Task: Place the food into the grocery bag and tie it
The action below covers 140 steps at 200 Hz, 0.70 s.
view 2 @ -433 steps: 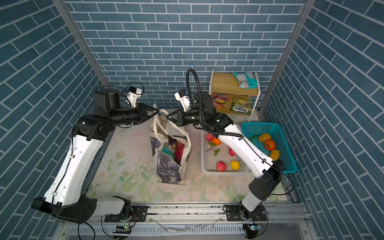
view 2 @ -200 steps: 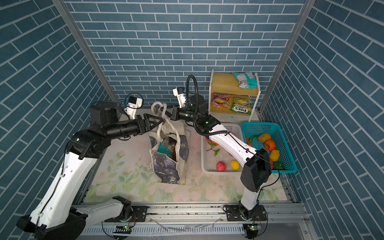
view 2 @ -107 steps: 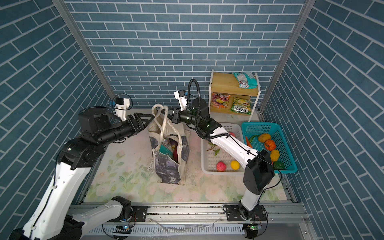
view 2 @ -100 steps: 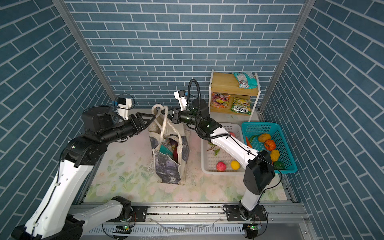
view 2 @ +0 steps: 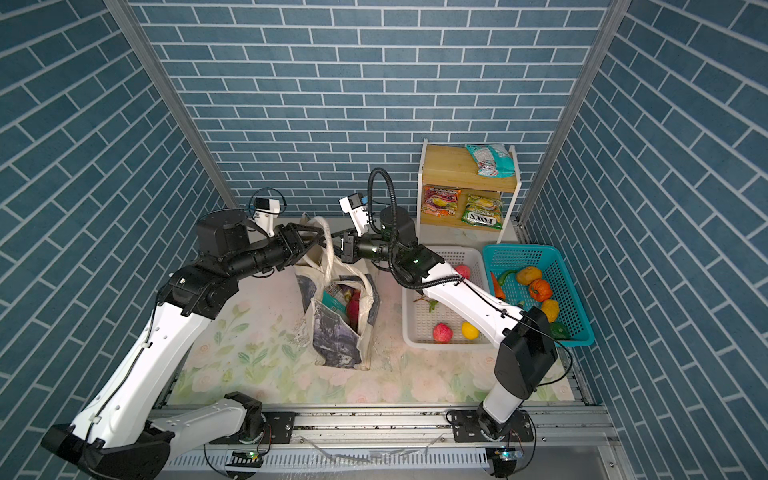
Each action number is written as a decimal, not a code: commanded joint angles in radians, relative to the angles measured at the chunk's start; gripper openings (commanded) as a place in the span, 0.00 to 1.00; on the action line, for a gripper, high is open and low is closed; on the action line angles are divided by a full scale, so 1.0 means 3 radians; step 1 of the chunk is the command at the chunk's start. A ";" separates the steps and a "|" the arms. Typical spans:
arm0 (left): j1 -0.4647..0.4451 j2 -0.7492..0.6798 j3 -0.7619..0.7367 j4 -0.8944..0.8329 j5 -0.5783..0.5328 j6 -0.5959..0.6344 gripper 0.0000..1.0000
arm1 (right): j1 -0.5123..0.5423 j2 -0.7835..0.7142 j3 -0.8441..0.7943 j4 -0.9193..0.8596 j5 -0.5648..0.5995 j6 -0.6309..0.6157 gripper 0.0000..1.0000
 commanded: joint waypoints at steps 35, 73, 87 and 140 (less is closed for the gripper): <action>0.0018 0.0046 -0.0080 0.0002 0.0088 0.0058 0.42 | 0.0039 -0.0206 -0.0078 -0.0107 -0.0133 -0.0168 0.00; 0.0021 0.0095 -0.0047 -0.0005 0.0075 0.0087 0.39 | 0.0053 -0.0204 -0.0073 -0.0144 -0.0174 -0.0198 0.00; 0.0020 0.0126 -0.0022 0.0001 0.0073 0.0093 0.39 | 0.0068 -0.0196 -0.0072 -0.0165 -0.0191 -0.0215 0.00; 0.0022 0.0208 0.0030 -0.0006 0.0016 0.0135 0.40 | 0.0104 -0.0242 -0.0095 -0.0363 -0.0213 -0.0355 0.00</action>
